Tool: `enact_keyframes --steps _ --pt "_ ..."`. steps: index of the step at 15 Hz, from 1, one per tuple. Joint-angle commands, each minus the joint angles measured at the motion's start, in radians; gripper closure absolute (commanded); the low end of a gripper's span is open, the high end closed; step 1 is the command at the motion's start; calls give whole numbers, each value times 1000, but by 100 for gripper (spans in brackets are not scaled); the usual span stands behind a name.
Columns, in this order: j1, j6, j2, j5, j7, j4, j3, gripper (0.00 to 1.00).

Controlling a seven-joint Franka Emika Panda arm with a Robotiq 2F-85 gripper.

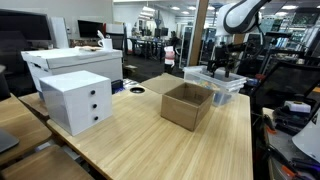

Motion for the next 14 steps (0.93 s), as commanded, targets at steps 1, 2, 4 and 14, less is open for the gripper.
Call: enact_keyframes --steps 1,2,4,14 --pt "13 19 -10 11 13 -3 19 0" --pt "21 20 -15 1 29 2 30 0" --pt "30 26 -28 -7 43 9 47 0" --pt "124 51 -14 99 11 74 138 0"
